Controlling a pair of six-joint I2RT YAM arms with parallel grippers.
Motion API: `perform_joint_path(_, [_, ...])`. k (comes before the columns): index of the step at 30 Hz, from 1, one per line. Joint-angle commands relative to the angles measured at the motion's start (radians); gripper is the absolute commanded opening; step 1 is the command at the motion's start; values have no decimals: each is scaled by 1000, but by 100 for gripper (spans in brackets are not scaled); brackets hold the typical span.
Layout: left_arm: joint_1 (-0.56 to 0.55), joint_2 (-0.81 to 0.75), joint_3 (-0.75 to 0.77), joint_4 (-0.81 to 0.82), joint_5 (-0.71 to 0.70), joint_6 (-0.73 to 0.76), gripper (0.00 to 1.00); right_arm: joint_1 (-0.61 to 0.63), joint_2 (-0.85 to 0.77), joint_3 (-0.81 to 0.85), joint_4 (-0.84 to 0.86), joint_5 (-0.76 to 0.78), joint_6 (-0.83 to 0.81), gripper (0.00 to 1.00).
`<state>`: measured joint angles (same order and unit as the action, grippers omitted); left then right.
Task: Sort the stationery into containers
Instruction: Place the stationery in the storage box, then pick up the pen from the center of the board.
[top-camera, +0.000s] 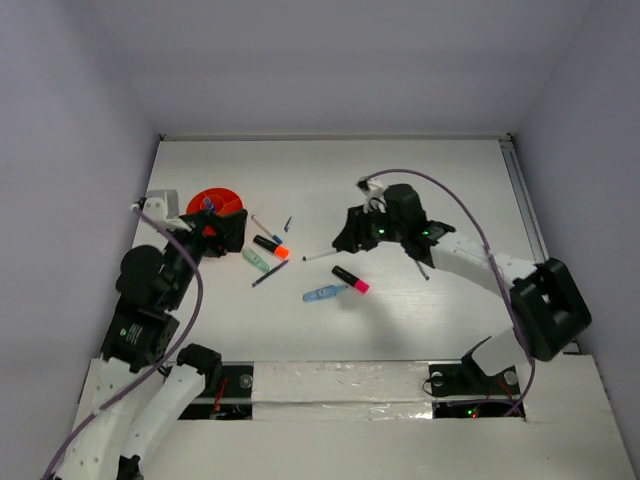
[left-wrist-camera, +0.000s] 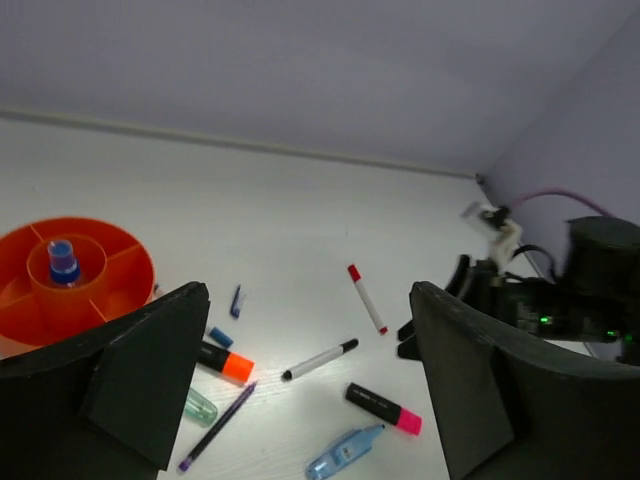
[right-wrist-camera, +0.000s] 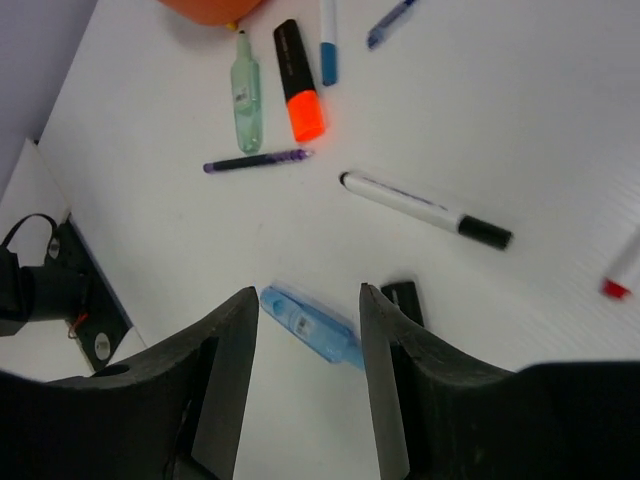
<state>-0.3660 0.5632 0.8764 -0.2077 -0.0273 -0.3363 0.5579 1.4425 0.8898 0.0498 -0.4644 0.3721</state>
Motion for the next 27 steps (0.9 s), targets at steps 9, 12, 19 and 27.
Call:
perform_joint_path(9, [-2, -177, -11, 7, 64, 79, 97, 254, 608, 835, -418, 162, -242, 59])
perform_joint_path(12, [-2, -226, -37, 28, 93, 77, 99, 280, 760, 1047, -501, 213, -278, 59])
perform_joint_path(19, [-2, -298, -89, 90, 44, 83, 99, 313, 987, 1359, -565, 288, -285, 60])
perform_joint_path(27, [-2, -302, -148, 119, 3, 98, 99, 344, 1151, 1551, -608, 320, -312, 59])
